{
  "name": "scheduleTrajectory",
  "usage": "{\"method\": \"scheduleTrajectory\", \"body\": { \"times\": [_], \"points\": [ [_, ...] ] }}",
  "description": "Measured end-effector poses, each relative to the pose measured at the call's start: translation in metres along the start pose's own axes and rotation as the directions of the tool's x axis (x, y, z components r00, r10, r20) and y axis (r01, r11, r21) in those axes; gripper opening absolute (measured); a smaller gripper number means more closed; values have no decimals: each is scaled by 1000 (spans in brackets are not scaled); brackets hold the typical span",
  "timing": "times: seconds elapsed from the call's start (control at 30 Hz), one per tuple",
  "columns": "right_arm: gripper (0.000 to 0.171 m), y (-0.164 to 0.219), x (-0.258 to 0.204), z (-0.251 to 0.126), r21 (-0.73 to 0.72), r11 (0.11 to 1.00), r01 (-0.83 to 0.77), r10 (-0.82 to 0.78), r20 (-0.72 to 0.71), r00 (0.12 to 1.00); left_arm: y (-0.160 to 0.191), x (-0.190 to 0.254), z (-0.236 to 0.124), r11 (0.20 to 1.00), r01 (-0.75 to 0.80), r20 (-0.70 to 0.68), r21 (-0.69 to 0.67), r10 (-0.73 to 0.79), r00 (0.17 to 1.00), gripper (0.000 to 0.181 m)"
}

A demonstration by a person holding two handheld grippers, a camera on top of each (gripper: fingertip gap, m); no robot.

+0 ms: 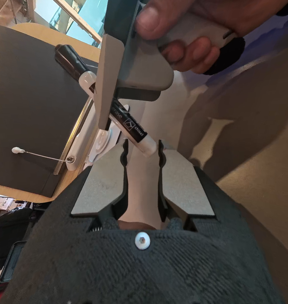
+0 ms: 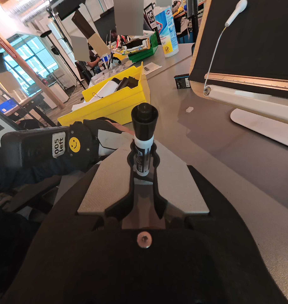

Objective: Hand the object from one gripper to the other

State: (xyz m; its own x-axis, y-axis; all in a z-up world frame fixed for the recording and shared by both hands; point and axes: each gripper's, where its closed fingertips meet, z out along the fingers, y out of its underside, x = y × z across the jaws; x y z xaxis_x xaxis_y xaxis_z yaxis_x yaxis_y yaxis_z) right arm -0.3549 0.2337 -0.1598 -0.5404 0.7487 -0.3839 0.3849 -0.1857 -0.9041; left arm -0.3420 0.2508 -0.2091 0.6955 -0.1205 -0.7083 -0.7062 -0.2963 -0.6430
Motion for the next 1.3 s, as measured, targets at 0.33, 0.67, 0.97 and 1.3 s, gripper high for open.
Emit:
{"method": "scheduleTrajectory", "body": {
  "times": [0.33,0.67,0.97,1.3],
  "points": [
    [16,-7,5,-6,45,999,-25,25,-11,1000,1,0,0,1000,9,2,-4,-9,1000,32],
    [16,-8,4,-4,53,998,16,-15,-29,999,-11,-1,-2,976,208,-73,66,-204,976,36],
    [36,6,-9,5,-38,995,94,-93,30,995,16,-32,-4,994,92,89,-54,-87,992,17],
    [49,-16,9,-21,-95,933,348,-360,-199,912,58,-56,-9,917,-239,159,-319,301,940,18]
  ]
}}
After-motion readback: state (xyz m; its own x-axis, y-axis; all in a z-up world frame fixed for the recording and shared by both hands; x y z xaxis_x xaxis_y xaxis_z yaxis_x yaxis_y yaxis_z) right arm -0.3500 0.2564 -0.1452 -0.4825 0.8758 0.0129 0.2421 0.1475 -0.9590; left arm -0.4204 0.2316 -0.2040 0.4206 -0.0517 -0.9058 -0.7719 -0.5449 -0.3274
